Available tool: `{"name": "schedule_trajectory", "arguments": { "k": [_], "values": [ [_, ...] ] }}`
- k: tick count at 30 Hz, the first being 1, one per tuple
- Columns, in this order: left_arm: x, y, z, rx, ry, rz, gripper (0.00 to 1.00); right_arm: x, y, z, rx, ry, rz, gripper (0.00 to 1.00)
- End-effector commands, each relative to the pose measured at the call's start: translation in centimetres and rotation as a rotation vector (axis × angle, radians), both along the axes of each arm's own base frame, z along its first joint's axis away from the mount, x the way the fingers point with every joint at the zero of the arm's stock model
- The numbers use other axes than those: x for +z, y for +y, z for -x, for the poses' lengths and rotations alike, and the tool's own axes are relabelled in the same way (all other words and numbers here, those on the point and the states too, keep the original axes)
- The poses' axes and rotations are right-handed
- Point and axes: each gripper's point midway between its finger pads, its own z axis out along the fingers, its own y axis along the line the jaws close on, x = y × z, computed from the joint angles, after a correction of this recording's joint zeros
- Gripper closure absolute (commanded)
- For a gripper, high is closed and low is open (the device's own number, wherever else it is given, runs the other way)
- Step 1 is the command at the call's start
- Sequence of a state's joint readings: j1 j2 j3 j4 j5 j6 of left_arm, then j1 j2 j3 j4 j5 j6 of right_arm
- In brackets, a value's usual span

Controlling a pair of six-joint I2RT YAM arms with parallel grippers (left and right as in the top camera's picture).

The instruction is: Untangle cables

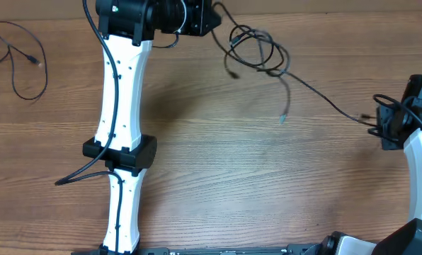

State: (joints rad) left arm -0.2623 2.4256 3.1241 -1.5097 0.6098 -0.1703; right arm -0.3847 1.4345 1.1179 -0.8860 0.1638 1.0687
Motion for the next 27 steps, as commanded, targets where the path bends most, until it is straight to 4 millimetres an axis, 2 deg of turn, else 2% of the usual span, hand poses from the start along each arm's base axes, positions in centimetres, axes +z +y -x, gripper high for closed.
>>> {"name": "schedule_trajectory", "arguments": {
  "k": [1,3,5,9,12,16,18,21,23,27],
  "values": [
    [-0.5,6.6,-1.9,0.180,-0.097,-0.247,0.96,0.0,-2.6,1.7,-0.050,0.071,0.100,0.96],
    [-1.6,10.7,-2.6,0.333,-0.078,-0.399,0.96,0.0,-3.0,2.1,-0.048,0.087,0.109,0.96],
    [-1.9,13.6,-2.9,0.474,-0.062,-0.493,0.96,0.0,-3.1,2.2,-0.049,0.090,0.107,0.96],
    [-1.7,16.5,-3.1,0.659,-0.048,-0.556,0.96,-0.2,-2.9,2.3,-0.046,0.096,0.096,0.96],
    [-1.7,15.4,-3.2,0.632,-0.032,-0.493,0.96,-0.5,-1.4,1.6,-0.008,0.061,0.017,0.96],
    [-1.7,11.4,-2.6,0.418,-0.030,-0.372,0.96,-0.7,1.9,-0.1,0.115,-0.020,-0.150,0.86],
    [-1.3,9.1,-1.8,0.294,-0.025,-0.285,0.96,0.2,5.1,-2.2,0.300,-0.125,-0.266,0.81],
    [-0.9,7.5,-1.2,0.224,-0.011,-0.212,0.96,1.8,7.9,-4.5,0.551,-0.245,-0.282,0.63],
    [-0.6,6.5,-0.7,0.179,-0.005,-0.168,0.96,2.2,8.9,-4.9,0.600,-0.271,-0.294,0.59],
    [1.2,3.4,0.7,-0.001,-0.035,-0.022,0.96,2.9,11.3,-5.7,0.678,-0.312,-0.328,0.52]
  ]
}}
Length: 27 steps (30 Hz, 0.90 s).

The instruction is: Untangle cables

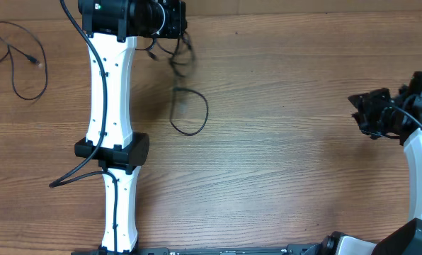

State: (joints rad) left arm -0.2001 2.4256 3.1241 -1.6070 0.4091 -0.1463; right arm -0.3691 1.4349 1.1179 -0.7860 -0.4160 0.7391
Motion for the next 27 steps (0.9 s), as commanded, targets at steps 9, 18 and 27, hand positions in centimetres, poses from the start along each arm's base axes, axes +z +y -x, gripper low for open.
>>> {"name": "schedule_trajectory", "arguments": {
  "k": [9,18,27],
  "values": [
    [6.2,-5.5,3.2,-0.316,-0.122,0.289,0.96,3.7,11.8,-2.0,0.568,-0.301,-0.043,0.52],
    [6.3,-7.7,4.5,-0.372,-0.115,0.301,0.96,6.6,18.2,-3.3,0.793,-0.524,0.033,0.42],
    [6.6,-10.0,6.2,-0.456,-0.113,0.324,0.96,8.2,21.6,-3.7,0.880,-0.644,0.055,0.36]
  ]
}}
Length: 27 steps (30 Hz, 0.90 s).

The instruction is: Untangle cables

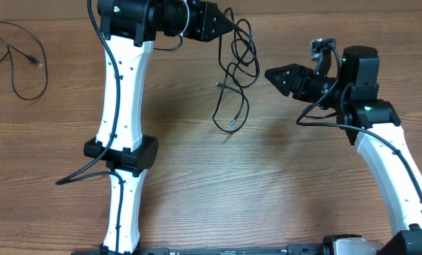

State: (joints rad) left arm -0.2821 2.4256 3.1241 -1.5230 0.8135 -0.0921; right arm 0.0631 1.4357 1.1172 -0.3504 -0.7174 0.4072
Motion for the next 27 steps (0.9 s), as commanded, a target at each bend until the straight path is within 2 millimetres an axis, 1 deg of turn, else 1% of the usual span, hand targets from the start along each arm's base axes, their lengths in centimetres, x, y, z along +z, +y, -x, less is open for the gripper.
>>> {"name": "schedule_trajectory", "arguments": {
  "k": [1,2,4,6,7,10,11,12,13,16,18,20,21,23,24,25,26,27],
  "values": [
    [2.5,-1.2,2.0,-0.072,-0.074,0.038,0.96,0.0,2.4,0.5,0.069,-0.020,0.001,0.32],
    [2.5,-1.2,2.0,-0.074,-0.073,0.038,0.96,0.0,3.0,0.7,0.083,-0.020,0.001,0.28],
    [2.5,-1.4,2.1,-0.076,-0.070,0.039,0.96,0.0,3.8,1.1,0.105,-0.024,0.001,0.28],
    [2.5,-1.7,2.3,-0.081,-0.065,0.042,0.96,0.3,4.7,1.3,0.124,-0.035,-0.004,0.31],
    [2.6,-1.8,2.5,-0.081,-0.054,0.048,0.96,0.2,4.8,1.2,0.103,-0.016,-0.010,0.33],
    [3.1,-2.5,3.3,-0.118,-0.035,0.089,0.96,-0.7,3.9,-0.2,-0.089,0.110,-0.039,0.35],
    [3.6,-2.9,3.8,-0.151,-0.028,0.121,0.96,-1.2,3.7,-0.7,-0.151,0.150,-0.052,0.35],
    [3.7,-3.0,4.0,-0.160,-0.026,0.130,0.96,-1.4,3.7,-0.8,-0.163,0.161,-0.059,0.36],
    [4.0,-3.1,4.2,-0.162,0.001,0.149,0.96,-1.9,4.0,-1.2,-0.188,0.195,-0.080,0.37],
    [4.0,-3.3,4.4,-0.138,0.058,0.160,0.96,-3.3,4.1,-2.3,-0.279,0.270,-0.124,0.38],
    [4.0,-3.6,4.6,-0.132,0.087,0.166,0.96,-4.1,3.8,-3.6,-0.326,0.271,-0.131,0.38],
    [4.0,-4.4,5.2,-0.137,0.117,0.170,0.95,-4.4,3.5,-4.6,-0.361,0.246,-0.129,0.39],
    [4.0,-4.8,5.5,-0.142,0.129,0.171,0.96,-4.3,3.4,-5.2,-0.388,0.248,-0.155,0.42],
    [4.0,-5.4,6.0,-0.159,0.130,0.171,0.96,-4.4,3.5,-5.5,-0.395,0.254,-0.174,0.49],
    [4.0,-6.1,6.5,-0.174,0.132,0.172,0.96,-5.0,3.8,-5.5,-0.391,0.264,-0.169,0.59],
    [4.1,-6.4,6.6,-0.180,0.126,0.172,0.96,-5.2,3.9,-5.5,-0.388,0.268,-0.167,0.68],
    [4.1,-6.5,6.6,-0.177,0.120,0.169,0.96,-5.5,4.0,-5.3,-0.386,0.280,-0.162,0.82],
    [4.1,-6.5,6.4,-0.172,0.113,0.166,0.96,-5.8,4.0,-5.2,-0.383,0.290,-0.155,0.91]
  ]
}}
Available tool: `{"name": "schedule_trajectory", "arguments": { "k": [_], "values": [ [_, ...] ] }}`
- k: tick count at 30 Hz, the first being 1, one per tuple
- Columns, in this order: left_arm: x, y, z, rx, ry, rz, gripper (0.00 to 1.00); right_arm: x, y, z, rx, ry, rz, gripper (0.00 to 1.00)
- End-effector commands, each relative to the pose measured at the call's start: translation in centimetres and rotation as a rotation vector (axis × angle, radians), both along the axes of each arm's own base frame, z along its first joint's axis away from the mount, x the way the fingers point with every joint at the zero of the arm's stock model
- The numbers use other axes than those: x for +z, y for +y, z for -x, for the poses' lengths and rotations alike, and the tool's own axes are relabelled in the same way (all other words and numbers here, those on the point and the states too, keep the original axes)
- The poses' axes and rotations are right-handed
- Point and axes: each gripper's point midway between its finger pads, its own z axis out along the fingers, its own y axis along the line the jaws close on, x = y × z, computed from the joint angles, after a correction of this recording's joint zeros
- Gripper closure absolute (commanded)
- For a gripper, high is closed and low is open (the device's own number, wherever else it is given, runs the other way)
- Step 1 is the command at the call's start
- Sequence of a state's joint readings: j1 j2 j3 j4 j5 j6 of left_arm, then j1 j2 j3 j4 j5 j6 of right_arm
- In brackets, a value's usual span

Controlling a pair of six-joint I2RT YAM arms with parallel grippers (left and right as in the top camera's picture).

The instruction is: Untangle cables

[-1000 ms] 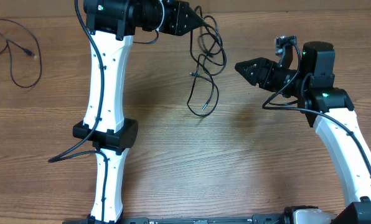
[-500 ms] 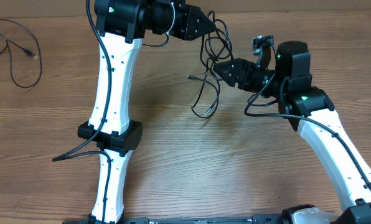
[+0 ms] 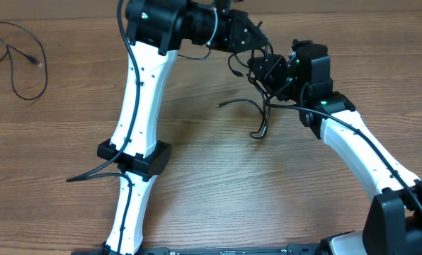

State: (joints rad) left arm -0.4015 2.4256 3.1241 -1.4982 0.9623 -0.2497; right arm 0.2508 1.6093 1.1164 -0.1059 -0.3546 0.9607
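A tangled black cable bundle hangs below my left gripper, which is shut on its top at the back of the table. One loose end points left and a loop droops to the wood. My right gripper is pushed into the upper part of the same bundle, just under and right of the left one. Its fingers are lost against the black cable, so their state is unclear.
A second thin black cable lies loosely looped at the far left of the wooden table. The left arm's white links cross the left-centre of the table, and the right arm's link crosses the right side.
My right gripper has moved left from clear of the bundle to right into it. The left gripper has moved a little right with the cable, which now hangs further right.
At first the cable stretched from my left gripper at the back across to the right gripper at the table's right edge. Then the bundle hung from the left gripper alone, further left. The right gripper then came in near it, and now both meet at the bundle.
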Motion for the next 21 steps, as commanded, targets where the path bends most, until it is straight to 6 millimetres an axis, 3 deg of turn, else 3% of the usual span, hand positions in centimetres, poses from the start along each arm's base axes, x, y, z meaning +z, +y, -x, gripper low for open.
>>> {"name": "schedule_trajectory", "arguments": {
  "k": [1,6,10,14,15,16,17,21],
  "values": [
    [2.2,-0.3,1.3,-0.011,-0.040,0.031,0.96,-1.1,0.4,0.2,0.013,0.031,0.008,0.96],
    [0.3,1.8,-1.8,0.151,-0.090,-0.101,0.96,0.6,1.8,2.1,0.235,-0.017,-0.062,0.96],
    [-2.1,4.8,-5.0,0.356,-0.147,-0.301,0.95,4.5,0.5,4.0,0.465,-0.166,-0.165,0.96],
    [-3.7,8.7,-7.3,0.544,-0.198,-0.499,0.95,7.7,-3.8,4.8,0.555,-0.305,-0.242,0.96],
    [-4.0,11.1,-8.4,0.650,-0.240,-0.601,0.96,8.1,-6.7,4.5,0.519,-0.322,-0.254,0.96],
    [-4.0,11.8,-8.8,0.685,-0.254,-0.633,0.96,8.1,-7.7,4.4,0.502,-0.325,-0.254,0.96],
    [-3.9,14.0,-9.6,0.774,-0.288,-0.713,0.96,8.1,-9.3,4.0,0.462,-0.325,-0.251,0.96],
    [-3.4,17.1,-10.7,0.889,-0.320,-0.787,0.96,7.9,-12.7,3.2,0.364,-0.325,-0.229,0.96]
  ]
}}
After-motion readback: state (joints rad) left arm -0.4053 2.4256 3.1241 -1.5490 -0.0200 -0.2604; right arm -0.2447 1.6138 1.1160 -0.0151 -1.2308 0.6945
